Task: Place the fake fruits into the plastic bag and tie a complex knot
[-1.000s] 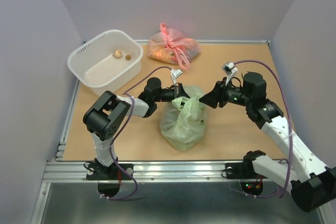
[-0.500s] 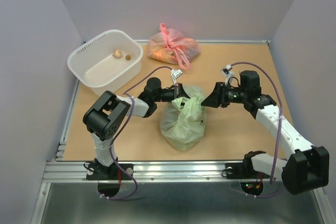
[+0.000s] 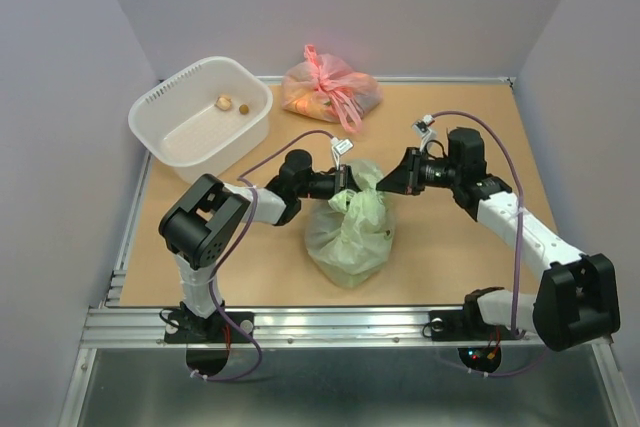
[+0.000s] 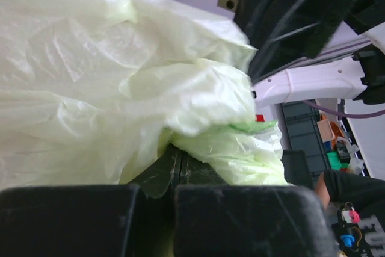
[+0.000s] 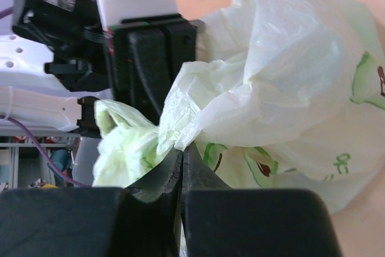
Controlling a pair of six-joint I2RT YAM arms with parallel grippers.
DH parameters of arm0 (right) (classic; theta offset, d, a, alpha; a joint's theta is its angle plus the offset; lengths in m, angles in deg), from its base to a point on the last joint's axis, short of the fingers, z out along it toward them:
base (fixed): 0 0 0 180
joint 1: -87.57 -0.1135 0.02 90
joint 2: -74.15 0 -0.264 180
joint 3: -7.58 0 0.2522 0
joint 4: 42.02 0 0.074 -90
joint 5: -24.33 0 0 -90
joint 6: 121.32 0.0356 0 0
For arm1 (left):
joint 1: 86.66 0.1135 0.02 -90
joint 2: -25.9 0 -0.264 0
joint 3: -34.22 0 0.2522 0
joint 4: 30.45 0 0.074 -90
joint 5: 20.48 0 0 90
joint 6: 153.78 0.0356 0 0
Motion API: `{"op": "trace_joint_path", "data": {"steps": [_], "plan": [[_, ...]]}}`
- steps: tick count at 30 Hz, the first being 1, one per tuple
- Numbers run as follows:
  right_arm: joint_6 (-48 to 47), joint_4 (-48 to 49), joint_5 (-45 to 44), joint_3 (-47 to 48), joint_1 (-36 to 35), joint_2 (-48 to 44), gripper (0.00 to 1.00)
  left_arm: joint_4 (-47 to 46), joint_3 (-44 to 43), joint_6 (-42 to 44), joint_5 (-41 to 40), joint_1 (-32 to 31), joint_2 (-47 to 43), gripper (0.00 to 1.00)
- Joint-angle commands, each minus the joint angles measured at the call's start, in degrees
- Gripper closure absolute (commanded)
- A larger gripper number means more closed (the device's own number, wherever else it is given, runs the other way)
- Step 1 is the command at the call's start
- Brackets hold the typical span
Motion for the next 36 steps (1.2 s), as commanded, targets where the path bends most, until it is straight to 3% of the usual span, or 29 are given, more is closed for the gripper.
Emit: {"op": "trace_joint_path", "data": {"steps": [1,4,8,11,13,14,15,17,21,27,28,32,36], "plan": [[4.4,10.49,-0.27,0.34,-2.87,-1.02,0.99,2.94,-0.74,5.22,2.64,-1.02,-2.47,1.0],[4.84,11.63,-1.33,-1.5,-4.89,-1.02,1.0,0.14,-2.85,4.27,2.56,-1.73,-0.71,1.0],[4.14,12.86,-3.96,-4.4,-6.04,-0.5,1.0,-21.07,-3.73,-11.6,1.24,-2.34,4.02,1.0],[2.65,12.69,-5.81,-5.54,-6.04,-0.06,0.96,-26.59,-3.99,-15.43,0.36,-2.69,4.57,1.0],[1.42,11.64,-5.55,-5.2,-6.04,-0.49,0.74,-26.51,-4.0,-15.43,0.45,-2.61,4.22,1.0],[0.54,7.72,-5.55,-4.41,-5.87,-1.19,0.5,-26.25,-3.73,-15.34,0.36,-2.52,3.95,1.0],[-0.16,5.68,-6.33,-3.1,-5.87,-2.42,0.37,-25.29,-3.56,-15.08,0.27,-2.43,3.69,1.0],[-1.04,2.25,-7.13,-2.38,-5.43,-7.14,0.0,-24.67,-3.12,-14.03,-0.17,-2.17,2.81,1.0],[-1.05,-6.28,-10.11,-0.19,-5.08,-12.79,0.0,-23.96,-1.89,-13.5,-0.52,-1.99,1.75,1.0],[0.1,-11.3,-8.54,-0.98,-2.62,-16.93,0.03,-22.73,-1.62,-12.62,-0.34,-1.64,1.05,1.0],[-0.08,-12.09,-8.54,-0.45,-2.0,-16.84,0.06,-22.55,-1.62,-12.53,-0.17,-1.55,0.79,1.0],[0.53,-15.69,-3.45,-0.97,5.79,-15.27,0.32,-22.2,-1.1,-12.36,-0.17,-1.38,0.35,1.0],[-0.25,-16.05,0.25,-1.77,10.39,-13.42,0.41,-22.11,-1.01,-12.09,0.01,-1.29,0.17,1.0]]}}
